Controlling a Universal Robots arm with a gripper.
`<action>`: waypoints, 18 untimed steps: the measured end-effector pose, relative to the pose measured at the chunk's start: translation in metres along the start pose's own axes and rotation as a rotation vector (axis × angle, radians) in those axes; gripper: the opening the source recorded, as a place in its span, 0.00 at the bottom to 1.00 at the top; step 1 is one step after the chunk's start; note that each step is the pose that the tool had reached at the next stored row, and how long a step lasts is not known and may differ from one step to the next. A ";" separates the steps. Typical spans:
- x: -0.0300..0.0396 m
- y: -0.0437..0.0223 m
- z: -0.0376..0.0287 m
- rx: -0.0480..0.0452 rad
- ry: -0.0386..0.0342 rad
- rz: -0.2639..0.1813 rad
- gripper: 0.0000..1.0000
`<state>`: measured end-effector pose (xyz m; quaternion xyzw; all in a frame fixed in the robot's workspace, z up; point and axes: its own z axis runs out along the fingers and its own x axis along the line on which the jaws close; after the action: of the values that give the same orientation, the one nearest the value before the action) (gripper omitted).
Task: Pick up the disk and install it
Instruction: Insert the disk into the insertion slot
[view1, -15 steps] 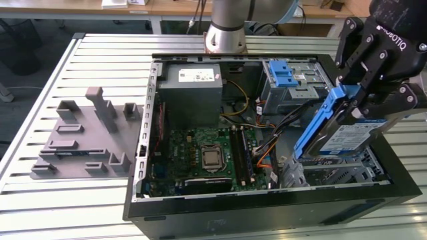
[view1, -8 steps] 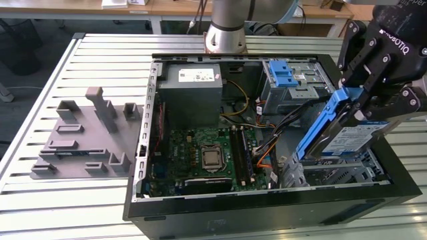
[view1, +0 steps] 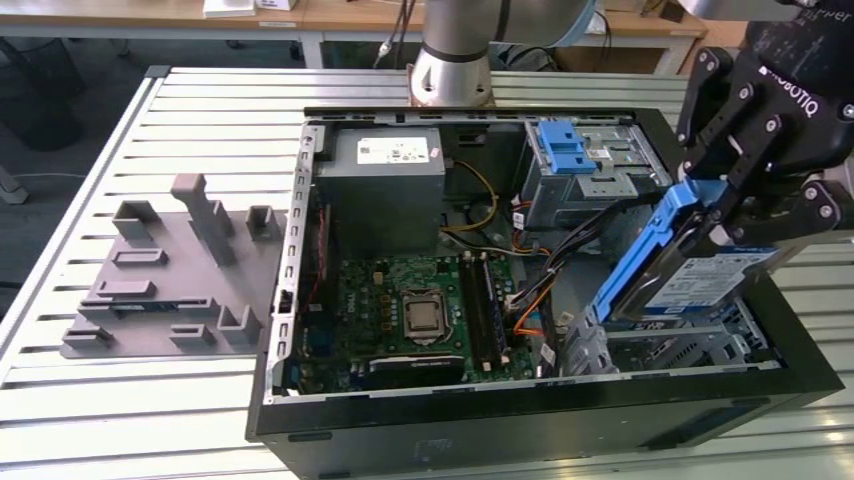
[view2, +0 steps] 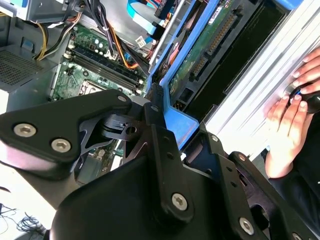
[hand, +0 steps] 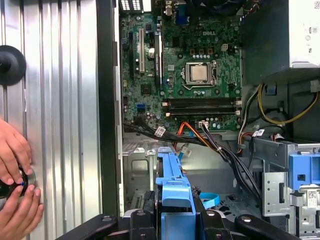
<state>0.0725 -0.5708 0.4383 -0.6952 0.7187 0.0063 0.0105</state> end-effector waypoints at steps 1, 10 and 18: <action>0.0001 -0.0003 0.0003 0.0000 0.0000 0.000 0.36; 0.0005 -0.0007 0.0039 -0.0003 0.0011 -0.016 0.36; 0.0006 -0.0008 0.0080 -0.0003 0.0012 -0.016 0.36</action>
<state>0.0733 -0.5712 0.4303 -0.7009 0.7131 0.0059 0.0100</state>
